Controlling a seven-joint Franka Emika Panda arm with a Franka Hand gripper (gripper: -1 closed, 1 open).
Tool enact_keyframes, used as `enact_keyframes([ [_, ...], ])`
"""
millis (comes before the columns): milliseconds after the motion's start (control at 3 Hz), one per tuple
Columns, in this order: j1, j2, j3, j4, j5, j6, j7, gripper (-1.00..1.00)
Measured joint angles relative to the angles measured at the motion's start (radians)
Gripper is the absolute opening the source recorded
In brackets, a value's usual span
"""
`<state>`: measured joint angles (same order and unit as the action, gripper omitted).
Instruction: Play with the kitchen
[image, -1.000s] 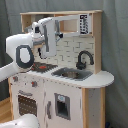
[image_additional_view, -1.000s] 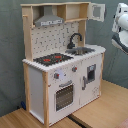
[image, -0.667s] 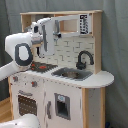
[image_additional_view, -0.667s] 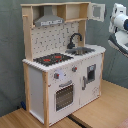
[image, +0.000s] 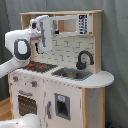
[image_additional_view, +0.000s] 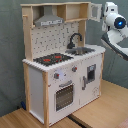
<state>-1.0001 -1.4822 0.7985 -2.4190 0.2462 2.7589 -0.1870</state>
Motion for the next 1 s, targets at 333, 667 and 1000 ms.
enact_keyframes([
  [333, -0.04, 0.011, 0.047, 0.08, 0.0, -0.003, 0.003, -1.0],
  [667, -0.083, 0.028, 0.082, 0.164, 0.003, -0.009, 0.008, -1.0],
  [1000, -0.143, 0.055, 0.107, 0.247, 0.009, -0.008, 0.014, -1.0],
])
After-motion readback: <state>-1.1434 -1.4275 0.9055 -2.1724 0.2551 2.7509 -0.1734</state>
